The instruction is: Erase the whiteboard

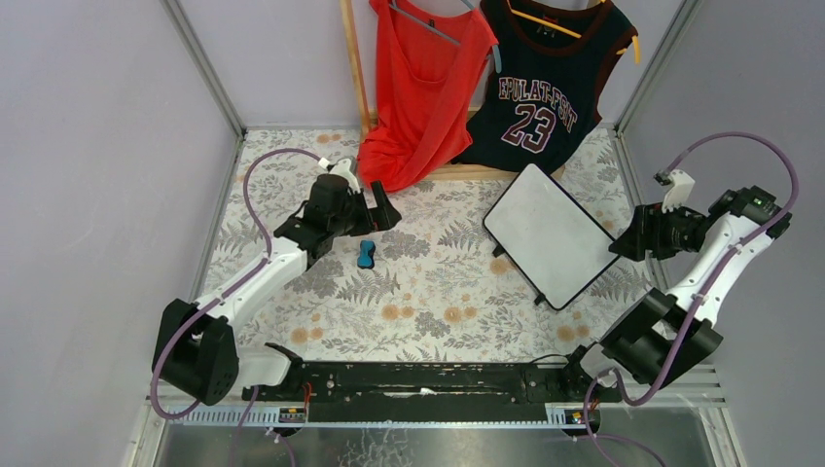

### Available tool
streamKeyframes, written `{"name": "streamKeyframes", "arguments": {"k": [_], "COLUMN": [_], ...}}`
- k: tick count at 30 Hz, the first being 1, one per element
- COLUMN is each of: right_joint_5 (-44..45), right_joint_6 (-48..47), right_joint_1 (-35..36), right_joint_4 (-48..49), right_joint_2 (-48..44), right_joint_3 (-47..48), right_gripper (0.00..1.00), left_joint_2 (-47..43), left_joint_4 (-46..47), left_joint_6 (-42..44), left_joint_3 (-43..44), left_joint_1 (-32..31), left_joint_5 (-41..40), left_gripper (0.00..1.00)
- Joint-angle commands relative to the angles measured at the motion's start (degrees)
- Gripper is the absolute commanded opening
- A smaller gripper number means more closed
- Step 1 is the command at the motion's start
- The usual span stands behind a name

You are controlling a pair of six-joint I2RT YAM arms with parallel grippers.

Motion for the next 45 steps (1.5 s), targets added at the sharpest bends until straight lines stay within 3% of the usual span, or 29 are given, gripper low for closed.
{"name": "streamKeyframes", "arguments": {"k": [1,5,9,27,29,32,37,45], "right_joint_5": [0.11,7.05,15.36,27.38,27.29,27.08,28.31,29.82], "right_joint_6": [13.65,28.56,35.73,39.97,39.78,38.84,39.43,42.45], "right_joint_1": [0.23,0.21,0.21,0.22,0.21,0.22,0.21,0.21], "right_joint_4": [8.78,24.25,35.93,53.24,54.3,56.51,61.12,64.72], "right_joint_2": [-1.97,-5.51,-10.23,-16.41,-15.94,-15.55,-16.13,-17.18], "right_joint_3": [2.63,-0.72,-7.4,-29.17,-30.51,-33.29,-37.46,-39.25], "right_gripper": [0.7,0.71,0.72,0.78,0.93,0.99,0.99,0.99], "left_joint_2": [-1.67,-2.05,-2.38,-5.58,-5.68,-6.48,-9.21,-9.56], "left_joint_4": [4.08,4.65,4.72,4.69,4.85,4.7,4.6,4.07], "left_joint_6": [-0.86,-1.13,-1.22,-1.79,-2.01,-2.56,-3.02,-3.15], "left_joint_3": [-0.41,-1.22,-1.58,-2.24,-2.27,-2.54,-3.72,-4.39], "left_joint_1": [0.33,0.35,0.34,0.32,0.32,0.33,0.34,0.32], "left_joint_5": [-1.04,-0.93,-1.59,-7.38,-8.16,-10.73,-15.31,-15.96], "left_gripper": [1.0,1.0,1.0,1.0,1.0,1.0,1.0,1.0]}}
